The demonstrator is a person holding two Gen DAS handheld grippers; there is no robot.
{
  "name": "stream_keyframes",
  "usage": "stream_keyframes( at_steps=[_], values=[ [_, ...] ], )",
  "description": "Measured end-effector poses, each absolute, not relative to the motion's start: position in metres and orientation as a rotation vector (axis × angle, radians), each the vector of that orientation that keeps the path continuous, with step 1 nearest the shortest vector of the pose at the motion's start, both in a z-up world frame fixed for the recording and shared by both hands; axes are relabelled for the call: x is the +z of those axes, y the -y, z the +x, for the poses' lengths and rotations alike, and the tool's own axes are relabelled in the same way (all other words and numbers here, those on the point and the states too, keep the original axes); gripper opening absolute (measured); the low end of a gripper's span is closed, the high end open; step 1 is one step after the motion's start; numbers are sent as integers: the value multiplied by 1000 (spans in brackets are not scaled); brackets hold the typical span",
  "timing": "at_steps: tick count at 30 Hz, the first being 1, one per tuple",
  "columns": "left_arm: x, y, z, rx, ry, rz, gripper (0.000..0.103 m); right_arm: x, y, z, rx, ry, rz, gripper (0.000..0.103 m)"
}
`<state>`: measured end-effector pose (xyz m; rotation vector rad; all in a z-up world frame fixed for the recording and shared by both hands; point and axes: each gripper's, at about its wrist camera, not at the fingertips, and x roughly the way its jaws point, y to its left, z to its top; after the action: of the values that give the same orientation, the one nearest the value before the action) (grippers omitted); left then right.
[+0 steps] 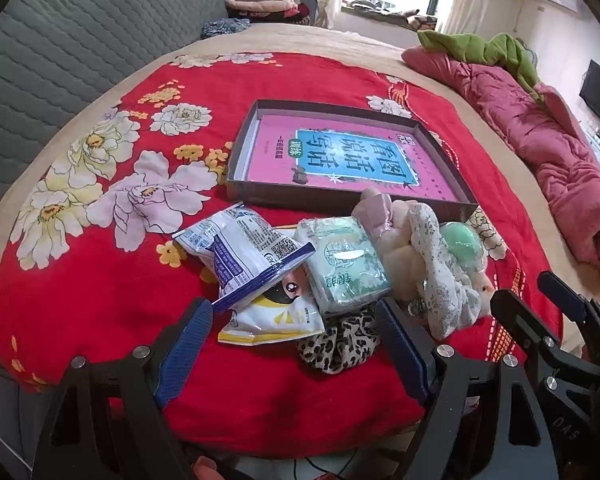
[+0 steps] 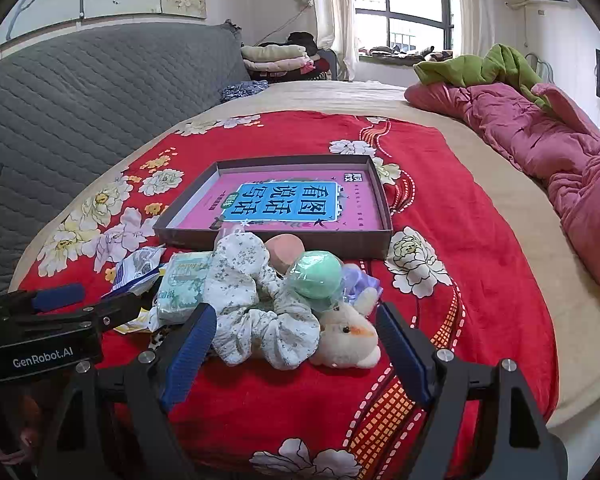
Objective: Organize soft objects
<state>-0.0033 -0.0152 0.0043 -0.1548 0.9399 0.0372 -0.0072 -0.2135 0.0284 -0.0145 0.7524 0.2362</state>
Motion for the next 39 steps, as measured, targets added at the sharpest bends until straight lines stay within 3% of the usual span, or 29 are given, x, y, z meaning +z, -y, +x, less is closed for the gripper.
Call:
stream_keyframes(
  at_steps=[39],
  values=[
    [6,13,-5,30,-928,-152,84,30,218,-8,235,-746,1,81]
  ],
)
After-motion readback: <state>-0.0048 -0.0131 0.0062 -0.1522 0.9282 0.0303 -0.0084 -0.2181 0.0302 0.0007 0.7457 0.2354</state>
